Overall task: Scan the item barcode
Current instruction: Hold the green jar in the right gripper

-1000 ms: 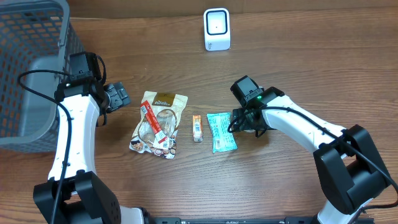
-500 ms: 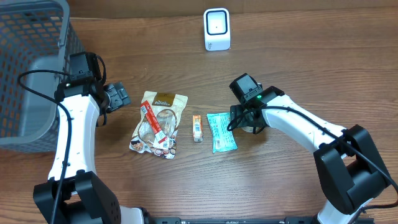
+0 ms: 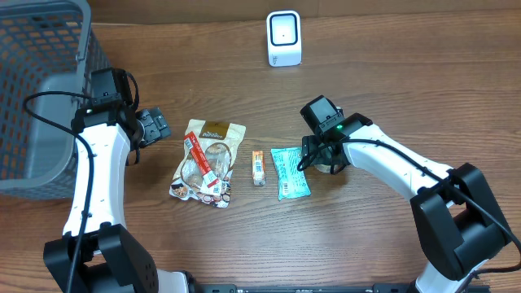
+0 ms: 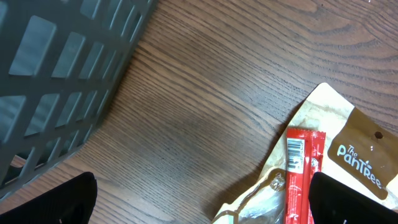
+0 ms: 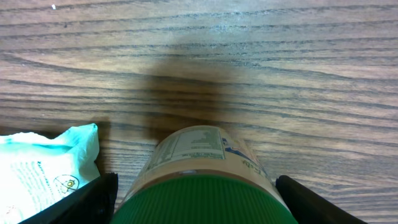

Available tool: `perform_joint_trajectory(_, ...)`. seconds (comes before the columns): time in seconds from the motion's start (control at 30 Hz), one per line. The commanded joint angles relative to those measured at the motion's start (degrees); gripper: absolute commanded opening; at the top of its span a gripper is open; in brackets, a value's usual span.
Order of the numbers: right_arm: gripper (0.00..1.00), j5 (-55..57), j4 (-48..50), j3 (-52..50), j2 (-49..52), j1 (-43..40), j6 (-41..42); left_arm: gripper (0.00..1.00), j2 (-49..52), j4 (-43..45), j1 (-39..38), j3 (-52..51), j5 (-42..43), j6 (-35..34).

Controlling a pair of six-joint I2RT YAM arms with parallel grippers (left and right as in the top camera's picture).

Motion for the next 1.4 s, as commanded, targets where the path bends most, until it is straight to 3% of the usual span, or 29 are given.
perform_joint_trajectory(0.0, 0.82, 0.2, 0.3, -0.7, 0.1, -0.2, 0.1, 1.00, -0.5, -0.1, -0.1, 0.3, -0.8, 0.7)
perform_joint_trajectory(0.8, 0.78, 0.4, -0.3, -1.2, 0.2, -0.2, 0.2, 1.00, -0.5, -0.1, -0.1, 0.3, -0.8, 0.7)
perform_joint_trajectory(1.37, 0.49, 0.4, -4.4, 4.5, -0.3, -0.2, -0.3, 1.00, -0.5, -0.1, -0.1, 0.3, -0.8, 0.7)
